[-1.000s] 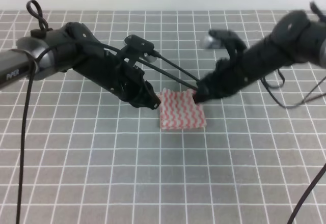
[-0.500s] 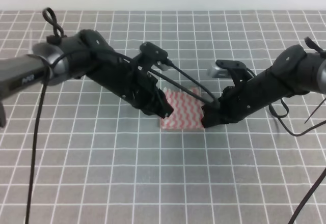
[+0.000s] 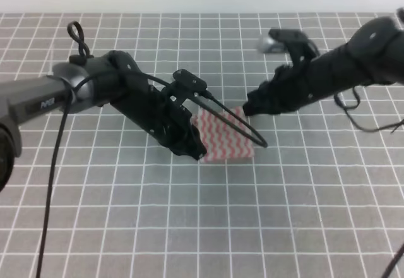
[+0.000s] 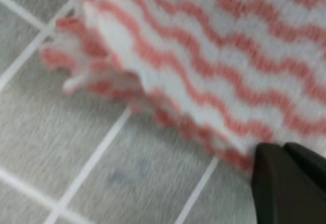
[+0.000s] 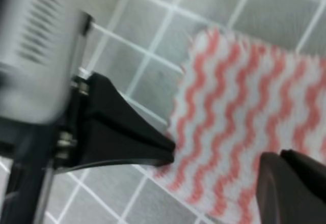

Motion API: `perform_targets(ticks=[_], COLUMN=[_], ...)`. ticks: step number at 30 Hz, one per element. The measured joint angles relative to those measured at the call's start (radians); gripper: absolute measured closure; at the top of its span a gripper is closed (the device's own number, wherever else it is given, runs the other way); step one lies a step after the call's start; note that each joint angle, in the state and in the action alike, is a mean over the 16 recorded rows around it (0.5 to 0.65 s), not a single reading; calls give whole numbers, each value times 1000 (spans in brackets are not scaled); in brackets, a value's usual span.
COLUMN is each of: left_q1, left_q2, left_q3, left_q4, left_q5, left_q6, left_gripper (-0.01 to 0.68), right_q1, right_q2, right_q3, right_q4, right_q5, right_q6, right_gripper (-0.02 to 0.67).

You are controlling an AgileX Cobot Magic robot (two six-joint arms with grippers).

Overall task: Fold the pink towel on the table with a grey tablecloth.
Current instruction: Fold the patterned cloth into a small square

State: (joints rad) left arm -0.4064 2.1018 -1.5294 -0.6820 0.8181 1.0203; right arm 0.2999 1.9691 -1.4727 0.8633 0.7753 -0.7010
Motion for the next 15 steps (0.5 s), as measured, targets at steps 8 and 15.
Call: perform_targets(ticks=[8,15], left_q1=[7,11], left_q2=[-167,-402], left_q3=[2,49], left_q4=[33,85], left_q5=[-48,-189], left_q6=[-18,-118], left_gripper=[673,673], right_q1=[-1,-1], right_q2=[-217,-504], right_q3=[63,267], right_q4=[94,293], right_q5=[-148,-388], right_q6=[-107,-299], right_gripper=[667,667])
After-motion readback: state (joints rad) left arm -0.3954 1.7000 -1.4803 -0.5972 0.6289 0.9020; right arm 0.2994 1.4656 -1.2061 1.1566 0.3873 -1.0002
